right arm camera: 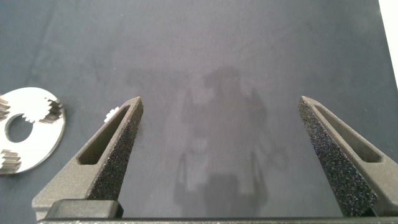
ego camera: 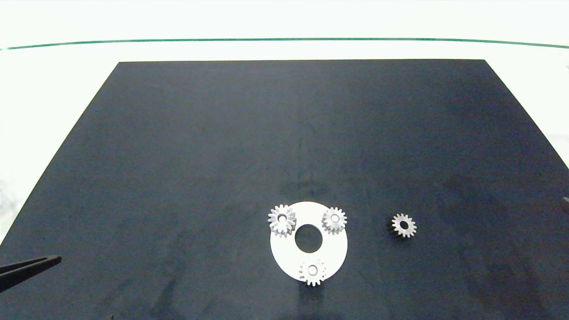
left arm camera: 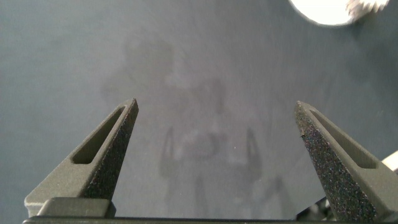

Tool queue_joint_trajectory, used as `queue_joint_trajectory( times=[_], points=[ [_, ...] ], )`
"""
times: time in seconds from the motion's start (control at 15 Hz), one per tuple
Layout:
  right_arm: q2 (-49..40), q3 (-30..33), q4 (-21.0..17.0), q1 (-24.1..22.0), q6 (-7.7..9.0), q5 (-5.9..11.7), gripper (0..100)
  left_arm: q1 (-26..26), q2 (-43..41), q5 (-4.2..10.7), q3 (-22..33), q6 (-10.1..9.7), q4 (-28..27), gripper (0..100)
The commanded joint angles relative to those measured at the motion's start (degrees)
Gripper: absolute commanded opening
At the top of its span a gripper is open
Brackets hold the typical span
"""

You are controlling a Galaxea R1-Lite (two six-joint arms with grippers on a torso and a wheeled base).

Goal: Remove an incorrectly installed larger gear and replace it with the correct smaller gear

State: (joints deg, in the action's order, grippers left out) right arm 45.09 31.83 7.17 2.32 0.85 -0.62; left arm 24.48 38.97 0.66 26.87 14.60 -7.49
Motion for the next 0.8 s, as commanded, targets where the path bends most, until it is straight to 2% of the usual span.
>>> queue_joint_trajectory(
  times=[0.07, 0.27, 0.47, 0.53, 0.6, 0.67, 0.73, 0.8],
  points=[
    [5.53, 2.27, 0.13, -0.21, 0.11, 0.18, 100, 1.89, 10.07, -0.13, 1.96, 0.78, 1.60, 100],
    [5.71, 2.36, 0.13, -0.73, 0.11, 0.27, 100, 1.89, 16.57, 0.31, 4.95, 0.95, 7.84, 100],
    [6.67, 2.62, 0.13, -1.35, 0.11, 0.18, 100, 2.94, 21.41, 0.57, 9.52, 1.04, 7.66, 100],
    [7.64, 2.89, 0.13, -1.35, 0.11, 0.09, 100, 4.53, 22.81, 1.54, 10.92, 0.95, 7.13, 100],
    [8.87, 3.41, 0.04, -1.35, -0.06, -0.17, 100, 6.37, 24.13, 3.30, 11.89, 0.95, 6.52, 100],
    [10.01, 3.77, 0.04, -0.91, -1.91, -0.35, 100, 8.39, 25.63, 5.14, 12.95, 0.95, 6.17, 100],
    [10.89, 5.00, -0.40, -0.29, -4.37, -0.43, 100, 9.62, 26.86, 5.85, 13.83, 0.95, 6.17, 100],
    [11.77, 5.70, -0.93, 1.11, -5.51, -0.35, 100, 10.24, 28.09, 6.20, 14.44, 0.95, 5.82, 100]
  ],
)
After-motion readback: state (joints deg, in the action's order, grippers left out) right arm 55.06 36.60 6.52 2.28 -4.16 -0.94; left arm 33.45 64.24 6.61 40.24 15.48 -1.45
